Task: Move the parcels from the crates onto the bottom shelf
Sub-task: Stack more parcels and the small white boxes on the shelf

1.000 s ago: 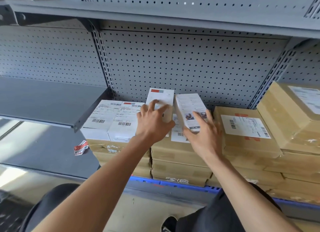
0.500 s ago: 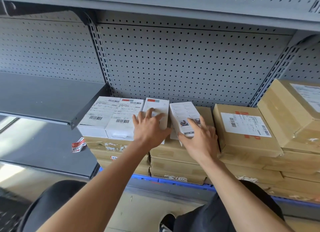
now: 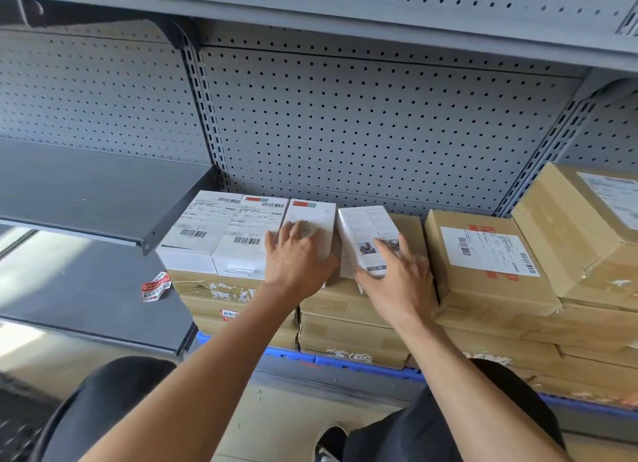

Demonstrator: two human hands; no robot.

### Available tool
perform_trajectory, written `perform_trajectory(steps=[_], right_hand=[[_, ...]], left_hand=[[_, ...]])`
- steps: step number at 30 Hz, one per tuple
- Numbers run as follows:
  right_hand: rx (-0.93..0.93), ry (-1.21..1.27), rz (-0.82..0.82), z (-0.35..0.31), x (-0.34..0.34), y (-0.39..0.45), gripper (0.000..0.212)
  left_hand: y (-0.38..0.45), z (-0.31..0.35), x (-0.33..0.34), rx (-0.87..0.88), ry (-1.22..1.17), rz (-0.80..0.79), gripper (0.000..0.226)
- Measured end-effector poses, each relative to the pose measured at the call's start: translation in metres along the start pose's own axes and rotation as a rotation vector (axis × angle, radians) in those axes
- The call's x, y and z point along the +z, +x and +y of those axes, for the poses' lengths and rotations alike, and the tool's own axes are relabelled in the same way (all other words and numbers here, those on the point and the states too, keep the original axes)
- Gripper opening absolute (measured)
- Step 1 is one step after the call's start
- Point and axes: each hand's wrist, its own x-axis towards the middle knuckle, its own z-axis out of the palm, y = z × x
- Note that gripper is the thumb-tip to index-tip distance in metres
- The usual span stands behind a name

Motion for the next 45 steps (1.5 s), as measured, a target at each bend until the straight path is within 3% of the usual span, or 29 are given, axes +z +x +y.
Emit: perform_trajectory(steps=[19, 23, 27, 34, 40, 45], right_hand=[[-0.017, 0.060, 0.027, -0.005, -0.018, -0.011, 0.067], [-0.034, 0.155, 0.047, -0.010, -0.032, -0.019, 0.064], [-0.067, 0.190, 0.037, -0.017, -0.045, -0.026, 0.063], [-0.107, 0.261, 0.044, -0.017, -0.060, -0.028, 0.063], [-0.153, 0.268, 0.064, -0.015, -0.071, -0.028, 0.060], [-0.203, 0.377, 0.164, -0.008, -0.083, -0.032, 0.070]], left_hand=[[-0.004, -0.005, 0.001, 0.018, -0.076, 0.084, 0.046], [-0.013, -0.005, -0.003, 0.149, -0.107, 0.163, 0.045], [-0.017, 0.004, -0.007, 0.351, -0.129, 0.167, 0.068], [-0.016, 0.019, -0.015, 0.459, -0.066, 0.164, 0.079], [-0.014, 0.022, -0.020, 0.466, -0.116, 0.276, 0.076], [-0.014, 0.023, -0.028, 0.363, -0.295, 0.230, 0.064]])
